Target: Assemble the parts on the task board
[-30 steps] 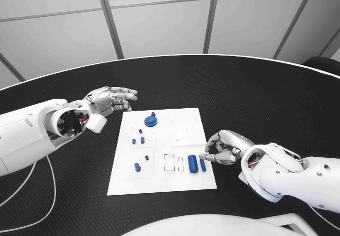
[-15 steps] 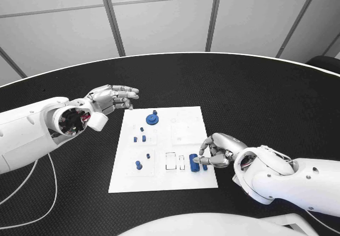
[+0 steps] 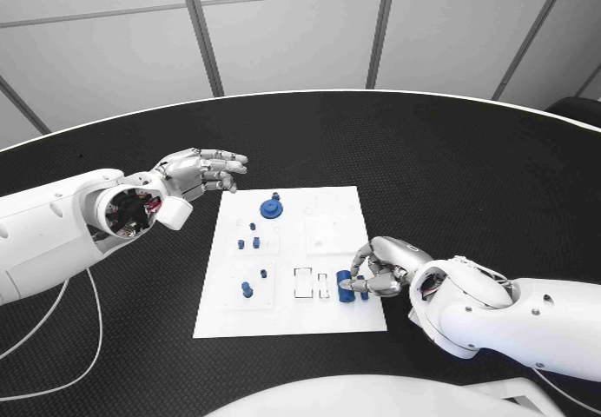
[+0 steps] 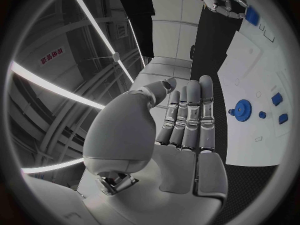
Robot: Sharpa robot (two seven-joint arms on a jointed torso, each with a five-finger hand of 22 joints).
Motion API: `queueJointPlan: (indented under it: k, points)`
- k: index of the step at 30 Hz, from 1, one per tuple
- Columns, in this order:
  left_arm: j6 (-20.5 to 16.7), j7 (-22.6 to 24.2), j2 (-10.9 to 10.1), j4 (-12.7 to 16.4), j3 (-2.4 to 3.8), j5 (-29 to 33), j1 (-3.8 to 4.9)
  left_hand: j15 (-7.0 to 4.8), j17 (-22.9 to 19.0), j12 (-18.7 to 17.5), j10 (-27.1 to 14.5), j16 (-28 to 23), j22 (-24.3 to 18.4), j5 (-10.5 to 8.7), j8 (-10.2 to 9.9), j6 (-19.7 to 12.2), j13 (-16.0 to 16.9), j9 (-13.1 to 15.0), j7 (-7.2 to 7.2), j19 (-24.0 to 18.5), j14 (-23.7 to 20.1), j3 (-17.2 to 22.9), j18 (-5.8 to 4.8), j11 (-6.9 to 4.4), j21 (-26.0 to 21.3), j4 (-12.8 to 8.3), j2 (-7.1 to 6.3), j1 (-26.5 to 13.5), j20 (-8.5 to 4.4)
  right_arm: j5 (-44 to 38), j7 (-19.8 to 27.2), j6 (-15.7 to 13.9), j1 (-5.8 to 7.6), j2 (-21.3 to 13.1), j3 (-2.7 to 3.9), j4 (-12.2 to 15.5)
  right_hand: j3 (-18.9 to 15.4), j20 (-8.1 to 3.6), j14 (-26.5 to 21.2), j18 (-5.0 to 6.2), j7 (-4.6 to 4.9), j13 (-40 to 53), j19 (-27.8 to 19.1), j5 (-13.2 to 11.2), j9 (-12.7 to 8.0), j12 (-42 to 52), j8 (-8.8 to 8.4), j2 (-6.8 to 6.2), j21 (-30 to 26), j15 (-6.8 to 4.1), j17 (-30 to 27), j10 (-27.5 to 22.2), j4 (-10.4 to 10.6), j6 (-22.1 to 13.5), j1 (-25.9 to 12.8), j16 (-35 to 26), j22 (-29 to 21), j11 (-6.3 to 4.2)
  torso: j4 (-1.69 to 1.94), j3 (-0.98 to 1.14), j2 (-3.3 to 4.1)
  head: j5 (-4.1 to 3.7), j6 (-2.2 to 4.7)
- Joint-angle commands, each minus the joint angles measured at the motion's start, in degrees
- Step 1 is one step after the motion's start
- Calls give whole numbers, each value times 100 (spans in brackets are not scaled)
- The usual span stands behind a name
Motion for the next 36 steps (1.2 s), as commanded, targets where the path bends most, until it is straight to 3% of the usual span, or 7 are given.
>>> queueJointPlan:
  k: [1, 9, 20, 36]
  points:
    - [2, -3, -1, 5, 0, 0, 0, 12, -5, 20, -56, -18, -6, 16, 21, -26, -8, -4, 86, -13, -44, -24, 99, -1, -37, 12, 43, -5, 16, -3, -9, 50, -1, 31, 0, -35, -39, 16, 542, -101, -21, 536, 299, 24, 7, 25, 39, 28, 36, 18, 1192, 50, 4, -31, -55, 31, 336, 6, 1, -2, 10, 12, -1]
    - [5, -14, -15, 20, 0, 0, 1, 12, -5, 20, -56, -18, -6, 16, 21, -26, -8, -4, 86, -13, -44, -24, 99, -1, -37, 12, 43, -5, 16, -7, -77, 190, -32, 133, 0, -129, -55, 17, 542, -102, -22, 520, 298, 26, 13, 9, 44, 47, 43, 18, 1193, 35, 6, -34, -86, 32, 346, 6, -4, 4, 14, 30, -25]
    - [14, -38, -43, 46, 0, 0, 2, 13, -7, 22, -61, -16, -9, 15, 22, -29, -10, -4, 87, -12, -45, -29, 98, 0, -41, 16, 39, -9, 17, -8, -133, 157, -260, 325, 1, -282, -73, 18, 541, -102, -22, 510, 296, 20, 17, -2, 49, 57, 45, 19, 1189, 25, 6, -37, -116, 30, 349, 6, 3, 19, 27, 53, -44]
    - [17, -61, -39, 55, 0, 0, 3, 13, -7, 22, -61, -16, -9, 15, 22, -29, -10, -4, 87, -12, -45, -29, 98, 0, -41, 16, 39, -9, 17, -180, -163, 113, -323, 421, 4, -349, -56, 18, 544, -108, -30, 535, 294, 72, 36, -3, 71, 120, 75, 15, 1212, 28, -26, -41, -33, 42, 386, -1, -3, 3, 22, 55, -67]
